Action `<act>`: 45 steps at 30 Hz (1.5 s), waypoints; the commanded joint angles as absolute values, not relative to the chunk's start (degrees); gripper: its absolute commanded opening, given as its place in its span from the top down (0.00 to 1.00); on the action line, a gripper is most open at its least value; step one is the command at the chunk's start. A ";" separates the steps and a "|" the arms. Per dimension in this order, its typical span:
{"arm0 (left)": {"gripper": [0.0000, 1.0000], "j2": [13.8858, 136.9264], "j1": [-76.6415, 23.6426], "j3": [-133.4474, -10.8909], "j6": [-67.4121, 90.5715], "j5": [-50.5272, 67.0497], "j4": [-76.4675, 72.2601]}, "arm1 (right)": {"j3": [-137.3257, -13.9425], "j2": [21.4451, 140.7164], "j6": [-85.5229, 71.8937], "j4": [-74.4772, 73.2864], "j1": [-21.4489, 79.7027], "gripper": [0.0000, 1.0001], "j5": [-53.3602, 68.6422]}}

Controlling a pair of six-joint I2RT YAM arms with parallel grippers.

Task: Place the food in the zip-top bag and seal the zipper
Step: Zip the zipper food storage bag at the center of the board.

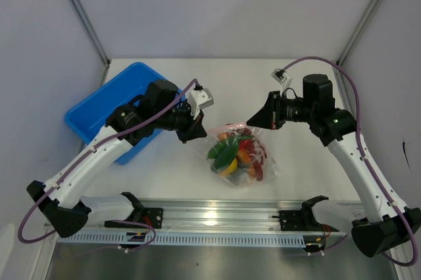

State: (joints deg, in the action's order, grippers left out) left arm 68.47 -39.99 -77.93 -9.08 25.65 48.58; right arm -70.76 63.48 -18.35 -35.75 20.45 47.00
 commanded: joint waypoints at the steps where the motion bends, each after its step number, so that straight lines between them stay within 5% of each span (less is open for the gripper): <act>1: 0.99 64.87 -38.76 -78.84 -9.15 20.58 51.50 | -72.69 61.70 -17.31 -35.77 19.60 1.00 46.85; 25: 0.98 53.26 -36.83 -68.99 -2.29 5.01 55.38 | -71.11 61.35 -18.90 -34.46 18.63 1.00 47.02; 26: 0.93 53.70 -36.83 -69.26 -2.20 5.71 54.76 | -70.49 61.43 -19.33 -34.28 18.63 1.00 46.67; 27: 0.71 54.66 -36.74 -70.13 -2.11 7.02 53.97 | -70.23 61.61 -19.60 -34.10 18.72 1.00 46.41; 29: 0.50 55.46 -36.83 -71.54 -1.85 7.29 50.38 | -69.70 61.87 -20.30 -33.05 18.72 1.00 45.53; 31: 0.11 56.95 -36.74 -72.77 -1.41 7.65 47.39 | -69.17 63.10 -20.65 -32.52 18.63 1.00 43.87; 32: 0.01 57.65 -36.83 -74.43 -0.97 7.04 45.81 | -69.17 63.80 -20.74 -32.52 18.55 1.00 43.25; 45: 0.01 58.45 -36.83 -78.84 1.76 6.41 44.38 | -79.08 88.57 -15.12 -32.67 9.06 1.00 32.89</act>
